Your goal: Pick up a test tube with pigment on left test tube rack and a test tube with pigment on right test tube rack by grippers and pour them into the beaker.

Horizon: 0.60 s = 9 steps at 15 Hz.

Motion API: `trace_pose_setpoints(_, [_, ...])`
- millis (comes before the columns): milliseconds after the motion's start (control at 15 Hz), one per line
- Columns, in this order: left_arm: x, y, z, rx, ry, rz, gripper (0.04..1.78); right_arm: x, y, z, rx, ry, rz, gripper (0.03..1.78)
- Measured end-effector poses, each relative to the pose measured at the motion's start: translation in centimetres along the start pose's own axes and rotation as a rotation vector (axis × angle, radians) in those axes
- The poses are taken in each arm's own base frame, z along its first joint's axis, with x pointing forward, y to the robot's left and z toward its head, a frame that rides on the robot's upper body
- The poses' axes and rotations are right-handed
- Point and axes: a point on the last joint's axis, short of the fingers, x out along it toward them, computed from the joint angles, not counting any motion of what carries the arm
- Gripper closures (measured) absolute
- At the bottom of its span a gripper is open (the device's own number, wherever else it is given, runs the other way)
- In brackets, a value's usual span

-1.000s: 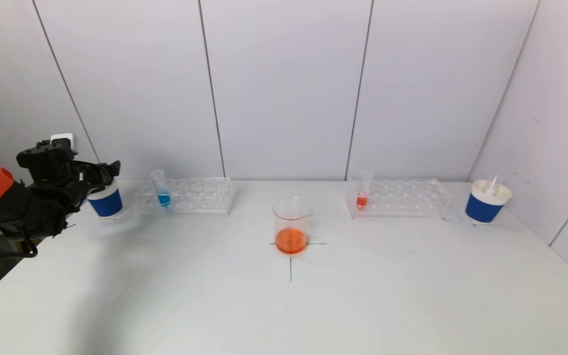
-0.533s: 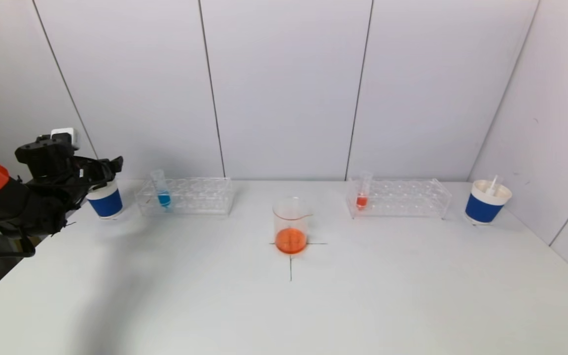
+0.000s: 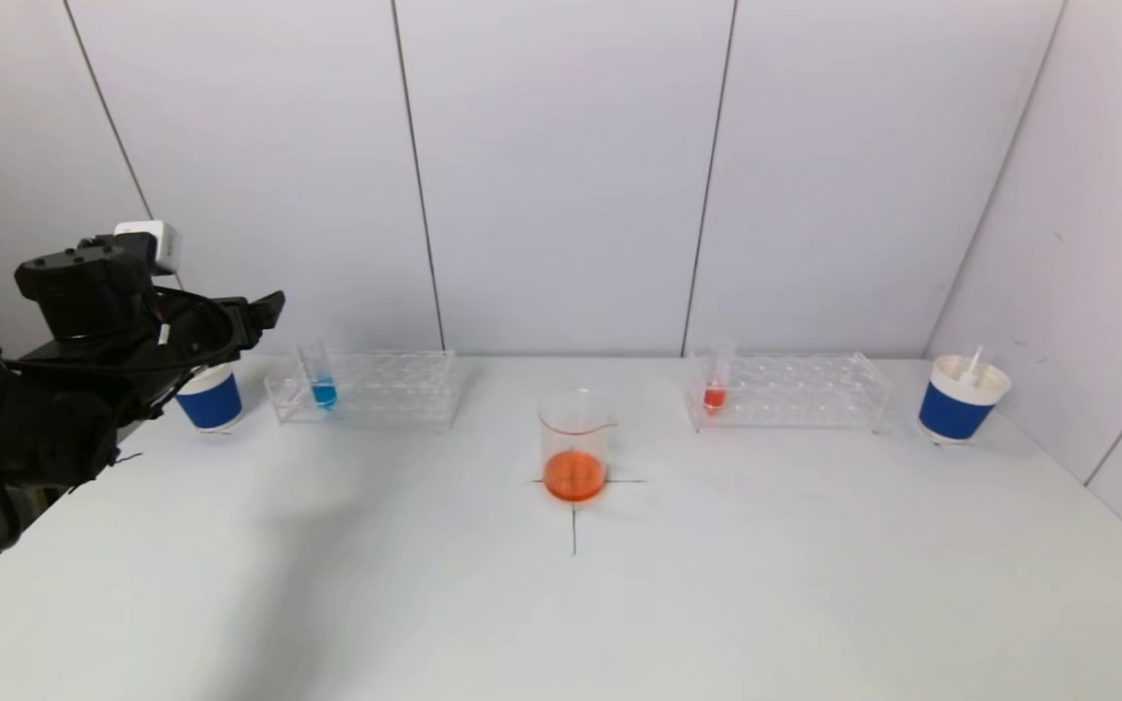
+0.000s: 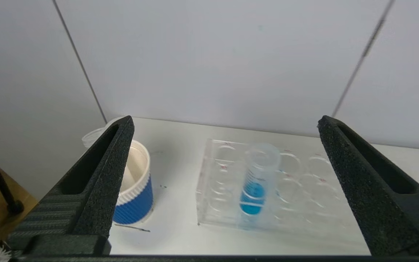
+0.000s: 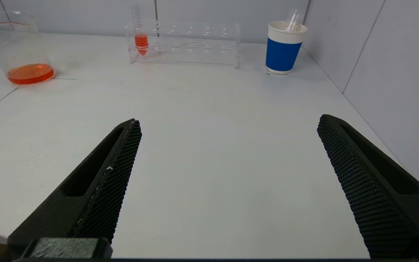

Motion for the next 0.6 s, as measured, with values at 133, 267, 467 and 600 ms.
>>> trace_pose_setpoints(133, [-3.5, -1.2, 1.1, -0.003, -0.01, -0.046, 0.06, 0.0, 0.0, 0.0, 0.0, 0.0, 0.0, 0.05])
trace_pose_setpoints(267, [-7.0, -1.5, 1.8, -0.004, -0.021, -0.064, 0.06, 0.0, 0.0, 0.0, 0.0, 0.0, 0.0, 0.05])
trace_pose_setpoints(467, [-12.5, -1.2, 1.8, 0.0, -0.028, -0.066, 0.06, 0.0, 0.0, 0.0, 0.0, 0.0, 0.0, 0.05])
trace_pose_setpoints(600, [-15.6, -0.9, 1.7, 0.003, -0.037, -0.064, 0.06, 0.0, 0.0, 0.0, 0.0, 0.0, 0.0, 0.05])
